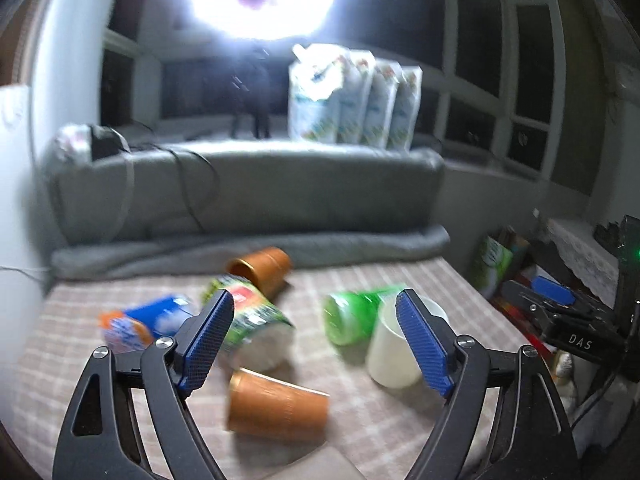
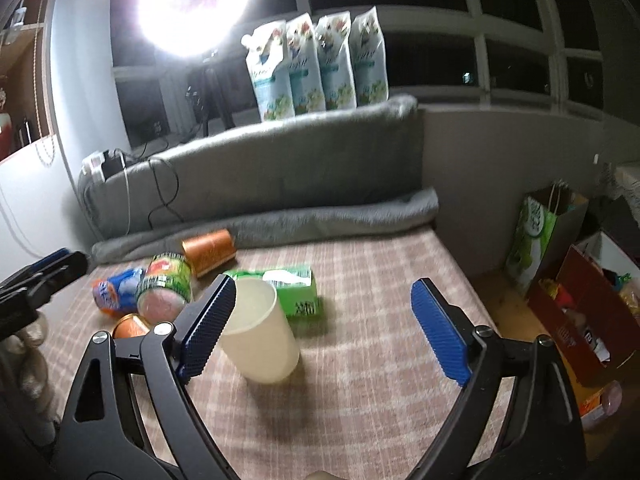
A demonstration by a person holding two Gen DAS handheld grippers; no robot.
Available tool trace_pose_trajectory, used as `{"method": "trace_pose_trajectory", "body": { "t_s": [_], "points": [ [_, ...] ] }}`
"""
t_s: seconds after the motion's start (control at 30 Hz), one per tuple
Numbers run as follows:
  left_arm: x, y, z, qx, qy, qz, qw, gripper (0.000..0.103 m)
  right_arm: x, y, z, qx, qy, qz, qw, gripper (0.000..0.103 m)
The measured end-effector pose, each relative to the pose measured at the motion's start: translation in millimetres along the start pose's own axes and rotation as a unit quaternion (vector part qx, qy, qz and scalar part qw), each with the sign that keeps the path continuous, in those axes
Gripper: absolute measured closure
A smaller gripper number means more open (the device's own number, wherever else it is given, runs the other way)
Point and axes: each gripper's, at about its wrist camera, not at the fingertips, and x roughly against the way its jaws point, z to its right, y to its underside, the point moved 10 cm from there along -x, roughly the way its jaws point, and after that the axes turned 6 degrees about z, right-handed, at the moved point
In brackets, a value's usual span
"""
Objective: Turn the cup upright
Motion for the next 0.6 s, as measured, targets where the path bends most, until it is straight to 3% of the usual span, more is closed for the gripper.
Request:
{"method": "trace_pose_trajectory", "body": {
  "t_s": [0.07,0.4,0.6],
  "points": [
    [7,-7,-9,0.003,-0.013,0.017,0.9998,0.017,5,-9,-3,0.006,0.015,0.025,1.0,0.0],
    [21,-18,-32,0.021,-0.044,0.043,0.9979,0.013,17,-31,-19,0.037,0.038,0.07,0.996,0.0],
    [30,-22,-37,0.023,-0.052,0.056,0.9968,0.013,19,-34,-24,0.04,0.04,0.076,0.996,0.0]
  ]
}}
